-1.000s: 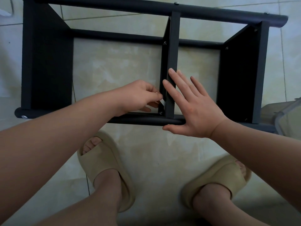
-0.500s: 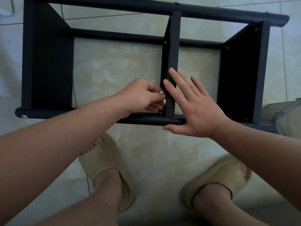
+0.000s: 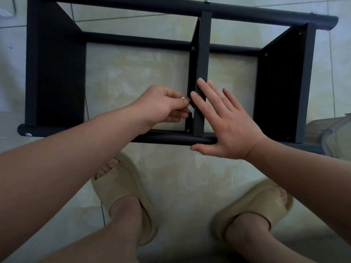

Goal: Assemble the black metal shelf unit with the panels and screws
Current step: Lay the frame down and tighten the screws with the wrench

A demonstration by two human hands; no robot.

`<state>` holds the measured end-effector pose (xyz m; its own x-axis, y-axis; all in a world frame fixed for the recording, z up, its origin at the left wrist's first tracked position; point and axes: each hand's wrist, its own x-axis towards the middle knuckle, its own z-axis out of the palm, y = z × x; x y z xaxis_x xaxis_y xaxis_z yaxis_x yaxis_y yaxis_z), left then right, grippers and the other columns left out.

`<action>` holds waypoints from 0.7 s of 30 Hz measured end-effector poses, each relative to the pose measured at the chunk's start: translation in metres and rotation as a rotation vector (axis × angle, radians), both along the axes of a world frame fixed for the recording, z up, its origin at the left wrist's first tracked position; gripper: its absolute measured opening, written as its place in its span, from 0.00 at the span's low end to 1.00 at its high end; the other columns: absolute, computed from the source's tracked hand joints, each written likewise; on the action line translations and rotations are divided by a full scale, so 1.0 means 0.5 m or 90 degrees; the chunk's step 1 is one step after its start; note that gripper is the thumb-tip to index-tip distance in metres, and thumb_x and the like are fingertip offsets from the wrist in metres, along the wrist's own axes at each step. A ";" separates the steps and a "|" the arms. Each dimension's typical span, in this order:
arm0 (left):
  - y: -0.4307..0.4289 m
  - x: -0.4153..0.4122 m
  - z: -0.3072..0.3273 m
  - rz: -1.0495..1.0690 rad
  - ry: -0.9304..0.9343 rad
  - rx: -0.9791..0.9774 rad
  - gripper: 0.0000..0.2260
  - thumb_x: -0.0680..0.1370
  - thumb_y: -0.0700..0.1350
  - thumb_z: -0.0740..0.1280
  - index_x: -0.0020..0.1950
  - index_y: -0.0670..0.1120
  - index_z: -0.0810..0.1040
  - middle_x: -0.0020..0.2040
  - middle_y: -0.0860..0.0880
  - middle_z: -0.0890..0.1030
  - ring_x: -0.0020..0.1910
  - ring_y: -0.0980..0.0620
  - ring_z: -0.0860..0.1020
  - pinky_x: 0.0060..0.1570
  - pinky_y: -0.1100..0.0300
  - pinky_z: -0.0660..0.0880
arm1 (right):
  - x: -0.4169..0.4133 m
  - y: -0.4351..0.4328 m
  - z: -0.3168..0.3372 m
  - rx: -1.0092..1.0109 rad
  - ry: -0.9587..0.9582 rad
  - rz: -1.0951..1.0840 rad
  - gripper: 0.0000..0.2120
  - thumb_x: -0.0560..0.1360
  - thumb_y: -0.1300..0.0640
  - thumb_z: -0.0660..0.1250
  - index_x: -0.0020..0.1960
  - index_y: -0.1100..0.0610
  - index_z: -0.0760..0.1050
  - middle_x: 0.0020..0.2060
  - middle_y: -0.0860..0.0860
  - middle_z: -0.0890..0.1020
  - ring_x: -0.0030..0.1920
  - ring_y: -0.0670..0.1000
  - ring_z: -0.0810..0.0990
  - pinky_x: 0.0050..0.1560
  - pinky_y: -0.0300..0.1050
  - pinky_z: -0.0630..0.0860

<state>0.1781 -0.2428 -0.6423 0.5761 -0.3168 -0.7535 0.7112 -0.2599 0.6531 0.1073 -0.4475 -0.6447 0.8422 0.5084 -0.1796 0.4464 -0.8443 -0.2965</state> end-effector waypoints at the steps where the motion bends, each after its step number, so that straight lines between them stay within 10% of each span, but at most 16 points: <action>1: 0.000 0.000 0.001 -0.006 0.005 -0.002 0.08 0.79 0.44 0.70 0.56 0.41 0.81 0.41 0.47 0.85 0.42 0.53 0.85 0.45 0.60 0.82 | 0.000 0.000 0.000 0.000 0.000 0.000 0.51 0.73 0.27 0.60 0.82 0.59 0.52 0.82 0.59 0.49 0.82 0.59 0.48 0.78 0.65 0.55; 21: -0.003 -0.010 0.003 -0.028 0.064 -0.001 0.05 0.80 0.43 0.69 0.53 0.42 0.80 0.38 0.48 0.86 0.41 0.53 0.85 0.43 0.60 0.82 | 0.000 0.001 0.000 0.002 0.006 0.000 0.51 0.73 0.27 0.60 0.82 0.59 0.52 0.82 0.59 0.49 0.82 0.59 0.47 0.78 0.65 0.55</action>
<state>0.1728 -0.2443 -0.6405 0.4829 -0.3407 -0.8067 0.7615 -0.2916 0.5789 0.1075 -0.4470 -0.6445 0.8405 0.5090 -0.1858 0.4434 -0.8432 -0.3041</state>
